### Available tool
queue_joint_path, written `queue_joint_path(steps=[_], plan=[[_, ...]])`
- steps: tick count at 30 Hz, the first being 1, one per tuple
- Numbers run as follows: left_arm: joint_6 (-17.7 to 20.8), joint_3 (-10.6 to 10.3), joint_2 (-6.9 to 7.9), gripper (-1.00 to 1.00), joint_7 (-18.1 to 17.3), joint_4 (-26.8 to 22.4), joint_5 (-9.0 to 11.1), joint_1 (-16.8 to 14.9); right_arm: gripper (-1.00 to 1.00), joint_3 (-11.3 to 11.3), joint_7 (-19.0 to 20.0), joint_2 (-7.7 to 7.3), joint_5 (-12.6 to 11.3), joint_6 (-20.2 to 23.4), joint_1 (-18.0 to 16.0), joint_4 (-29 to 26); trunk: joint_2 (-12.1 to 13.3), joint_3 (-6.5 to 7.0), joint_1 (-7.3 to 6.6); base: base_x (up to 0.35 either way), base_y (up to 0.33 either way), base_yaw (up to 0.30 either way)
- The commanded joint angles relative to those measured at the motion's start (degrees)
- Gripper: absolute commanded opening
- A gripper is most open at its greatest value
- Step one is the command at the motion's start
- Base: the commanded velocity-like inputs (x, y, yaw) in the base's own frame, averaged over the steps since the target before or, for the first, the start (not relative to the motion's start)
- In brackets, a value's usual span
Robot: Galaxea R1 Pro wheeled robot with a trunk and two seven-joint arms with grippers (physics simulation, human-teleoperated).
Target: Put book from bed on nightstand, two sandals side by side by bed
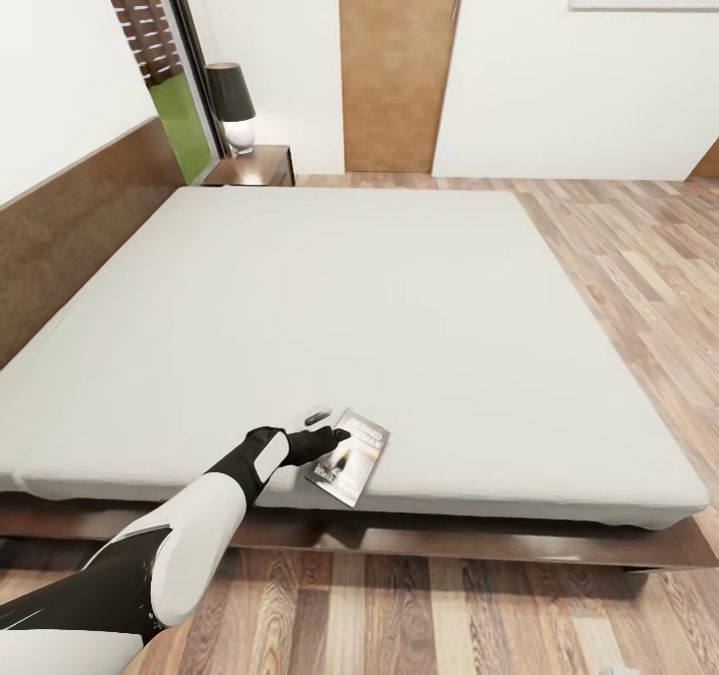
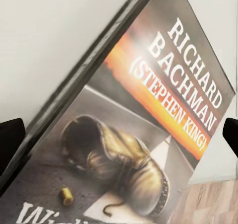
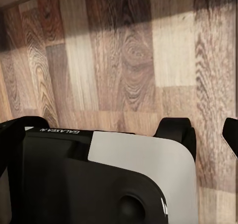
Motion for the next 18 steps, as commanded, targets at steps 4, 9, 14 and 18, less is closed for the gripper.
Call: queue_joint_path(steps=[4, 9, 14, 18], plan=[[0.44, 0.08, -0.01, 1.0, 0.11, -0.1, 0.59, -0.01, 1.0, 0.18, 0.24, -0.02, -0.49, -0.24, -0.08, 0.27, -0.02, -0.04, 0.01, 0.059, -0.053, 0.0], [0.45, 0.08, -0.01, 1.0, 0.11, -0.1, 0.59, -0.01, 1.0, 0.18, 0.24, -0.02, -0.49, -0.24, -0.08, 0.25, -0.02, -0.04, 0.01, 0.01, -0.009, 0.0], [0.42, 0.08, -0.01, 1.0, 0.11, -0.1, 0.59, -0.01, 1.0, 0.18, 0.24, -0.02, -0.49, -0.24, -0.1, 0.25, -0.02, -0.04, 0.01, 0.001, -0.001, 0.0], [0.42, 0.08, -0.01, 1.0, 0.11, -0.1, 0.59, -0.01, 1.0, 0.18, 0.24, -0.02, -0.49, -0.24, -0.1, 0.26, -0.02, -0.04, 0.01, 0.0, 0.0, 0.0]])
